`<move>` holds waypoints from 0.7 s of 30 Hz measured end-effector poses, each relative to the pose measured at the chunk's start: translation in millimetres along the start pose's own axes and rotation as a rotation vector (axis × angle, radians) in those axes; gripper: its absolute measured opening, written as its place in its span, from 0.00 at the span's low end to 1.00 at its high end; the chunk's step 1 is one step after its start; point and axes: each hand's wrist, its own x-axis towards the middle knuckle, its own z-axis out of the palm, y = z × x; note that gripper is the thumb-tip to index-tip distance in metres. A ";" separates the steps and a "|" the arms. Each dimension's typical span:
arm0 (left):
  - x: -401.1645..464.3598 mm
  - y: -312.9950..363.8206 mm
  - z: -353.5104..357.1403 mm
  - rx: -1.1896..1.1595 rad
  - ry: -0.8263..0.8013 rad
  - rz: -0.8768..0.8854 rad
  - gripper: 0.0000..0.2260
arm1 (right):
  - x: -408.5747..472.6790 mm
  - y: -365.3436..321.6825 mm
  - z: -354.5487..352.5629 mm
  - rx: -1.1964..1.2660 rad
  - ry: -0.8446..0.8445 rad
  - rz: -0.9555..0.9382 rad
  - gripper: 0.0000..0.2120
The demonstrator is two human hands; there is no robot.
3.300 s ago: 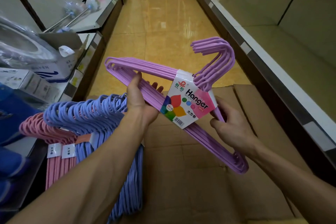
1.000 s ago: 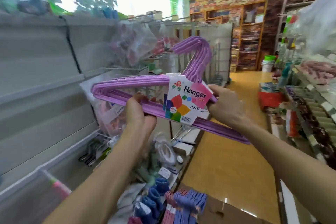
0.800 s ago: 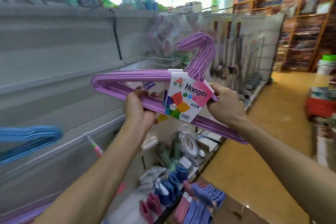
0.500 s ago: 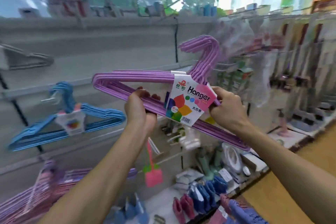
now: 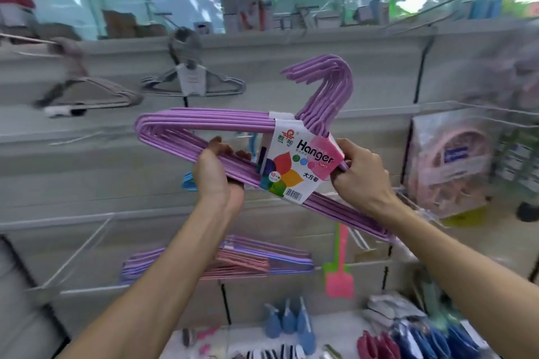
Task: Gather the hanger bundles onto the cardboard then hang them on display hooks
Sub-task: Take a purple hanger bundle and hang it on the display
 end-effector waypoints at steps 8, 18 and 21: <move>31.4 100.4 -99.6 0.010 0.056 0.094 0.07 | -1.3 -90.1 106.0 0.051 -0.109 -0.082 0.12; 78.7 207.7 -223.8 0.047 0.134 0.131 0.03 | -19.7 -191.8 242.3 0.145 -0.227 -0.093 0.17; 94.3 225.3 -251.6 0.027 0.156 0.122 0.04 | -16.0 -212.1 270.6 0.143 -0.271 -0.088 0.17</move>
